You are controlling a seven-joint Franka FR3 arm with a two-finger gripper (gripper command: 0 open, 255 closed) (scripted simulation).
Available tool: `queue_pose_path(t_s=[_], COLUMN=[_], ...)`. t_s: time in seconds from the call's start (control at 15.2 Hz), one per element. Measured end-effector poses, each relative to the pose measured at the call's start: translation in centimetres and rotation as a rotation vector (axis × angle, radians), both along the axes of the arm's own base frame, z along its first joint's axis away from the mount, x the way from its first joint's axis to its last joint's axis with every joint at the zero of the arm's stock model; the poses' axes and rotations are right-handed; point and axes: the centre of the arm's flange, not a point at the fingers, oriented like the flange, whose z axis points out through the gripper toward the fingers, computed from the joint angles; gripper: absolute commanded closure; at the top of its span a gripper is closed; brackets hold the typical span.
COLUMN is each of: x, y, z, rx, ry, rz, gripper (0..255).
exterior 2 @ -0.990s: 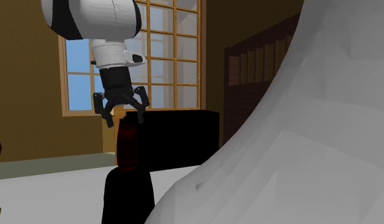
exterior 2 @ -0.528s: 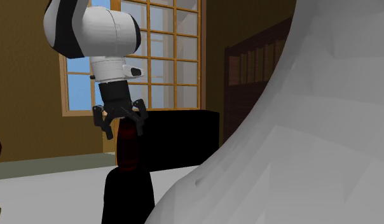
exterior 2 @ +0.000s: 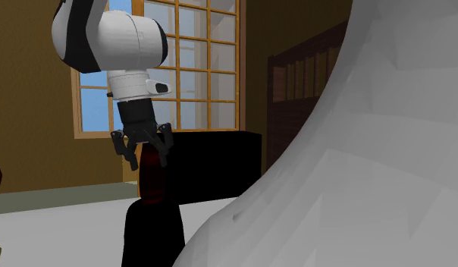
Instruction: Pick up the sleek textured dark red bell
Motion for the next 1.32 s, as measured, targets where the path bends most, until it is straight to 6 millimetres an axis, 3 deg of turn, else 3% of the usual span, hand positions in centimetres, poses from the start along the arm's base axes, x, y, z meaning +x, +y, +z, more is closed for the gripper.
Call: queue_pose_path(t_s=[0.46,1.32], x=[-0.1,0.0], y=[-0.1,0.0], z=[0.8,7.4], rx=[-0.001,-0.001], ry=[0.008,0.008], rz=[0.0,0.001], gripper=[255,255])
